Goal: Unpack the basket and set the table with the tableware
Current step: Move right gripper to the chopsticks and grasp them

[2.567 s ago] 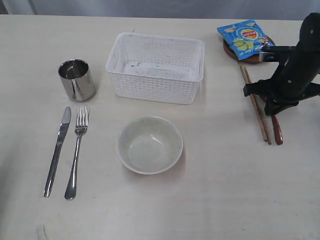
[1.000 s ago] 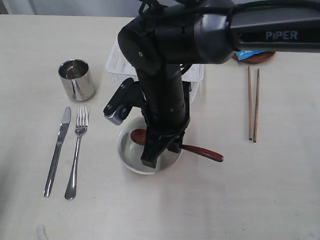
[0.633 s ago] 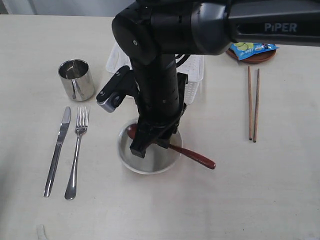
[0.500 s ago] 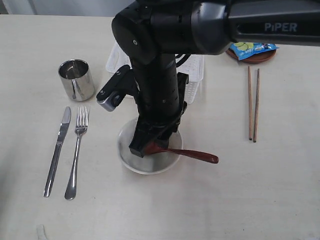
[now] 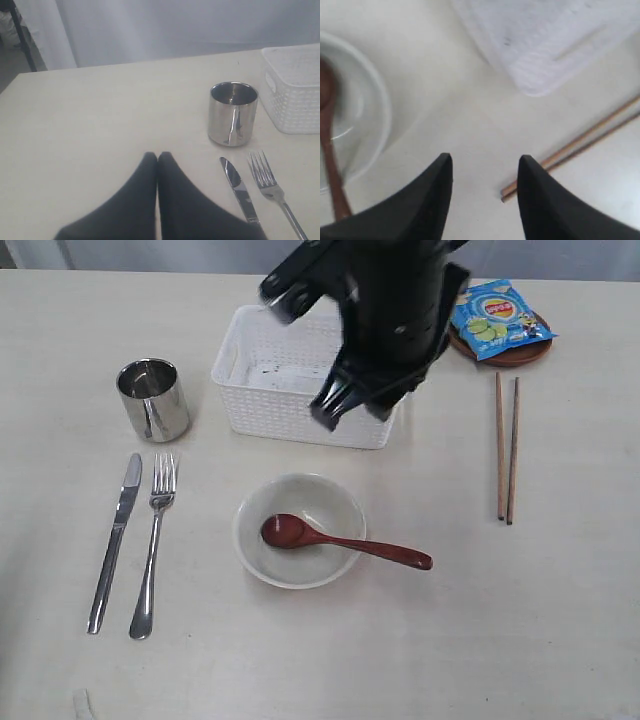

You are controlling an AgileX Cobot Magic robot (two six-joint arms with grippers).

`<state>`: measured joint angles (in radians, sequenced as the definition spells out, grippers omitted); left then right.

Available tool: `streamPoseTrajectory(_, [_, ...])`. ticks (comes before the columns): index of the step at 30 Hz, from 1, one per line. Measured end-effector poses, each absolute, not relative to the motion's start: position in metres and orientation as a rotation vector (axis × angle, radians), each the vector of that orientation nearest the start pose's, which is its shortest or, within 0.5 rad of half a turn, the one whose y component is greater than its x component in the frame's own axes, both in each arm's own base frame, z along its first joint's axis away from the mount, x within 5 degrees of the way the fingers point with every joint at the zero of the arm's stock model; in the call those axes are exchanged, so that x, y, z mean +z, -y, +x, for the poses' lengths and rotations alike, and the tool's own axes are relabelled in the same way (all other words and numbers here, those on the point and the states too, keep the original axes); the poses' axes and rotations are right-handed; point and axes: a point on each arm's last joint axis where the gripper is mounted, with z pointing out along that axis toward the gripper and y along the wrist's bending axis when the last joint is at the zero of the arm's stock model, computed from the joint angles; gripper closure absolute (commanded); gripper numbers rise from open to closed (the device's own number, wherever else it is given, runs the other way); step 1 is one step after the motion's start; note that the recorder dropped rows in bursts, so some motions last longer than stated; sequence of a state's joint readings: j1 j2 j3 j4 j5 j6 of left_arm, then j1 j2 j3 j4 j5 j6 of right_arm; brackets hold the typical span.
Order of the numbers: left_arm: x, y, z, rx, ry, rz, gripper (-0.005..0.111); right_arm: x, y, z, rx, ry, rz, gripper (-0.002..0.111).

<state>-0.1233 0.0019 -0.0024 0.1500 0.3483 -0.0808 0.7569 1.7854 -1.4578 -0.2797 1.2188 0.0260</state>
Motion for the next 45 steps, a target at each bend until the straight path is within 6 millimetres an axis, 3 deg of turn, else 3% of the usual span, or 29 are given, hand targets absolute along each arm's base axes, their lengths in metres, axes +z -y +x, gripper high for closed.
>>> streamPoseTrajectory(5, [0.183,0.002,0.054,0.002,-1.823,0.132,0.107,0.267,-0.162,0.319,-0.308,-2.846,-0.707,0.067])
streamPoseTrajectory(8, [0.183,0.002,0.054,0.002,-1.823,0.132,0.107,0.261,-0.131,0.336,-0.262,-2.91,-0.529,0.067])
streamPoseTrajectory(16, [0.183,0.002,0.054,0.002,-1.823,0.132,0.107,0.209,-0.085,0.359,-0.181,-2.972,-0.285,0.067])
streamPoseTrajectory(20, [0.183,0.002,0.054,0.002,-1.823,0.132,0.107,0.184,-0.075,0.368,-0.114,-2.995,-0.19,0.067])
streamPoseTrajectory(30, [0.183,0.002,0.054,0.002,-1.823,0.132,0.107,0.129,-0.08,0.382,-0.071,-3.039,-0.169,0.067])
streamPoseTrajectory(36, [0.183,0.002,0.054,0.002,-1.823,0.132,0.107,0.114,-0.08,0.384,-0.075,-3.06,-0.171,0.068])
streamPoseTrajectory(38, [0.183,0.002,0.054,0.002,-1.823,0.132,0.107,0.113,-0.08,0.384,-0.075,-3.06,-0.171,0.078])
streamPoseTrajectory(42, [0.183,0.002,0.054,0.002,-1.823,0.132,0.107,0.111,-0.082,0.386,-0.053,-3.068,-0.15,0.108])
streamPoseTrajectory(45, [0.183,0.002,0.054,0.002,-1.823,0.132,0.107,0.11,-0.082,0.387,-0.045,-3.07,-0.149,0.109])
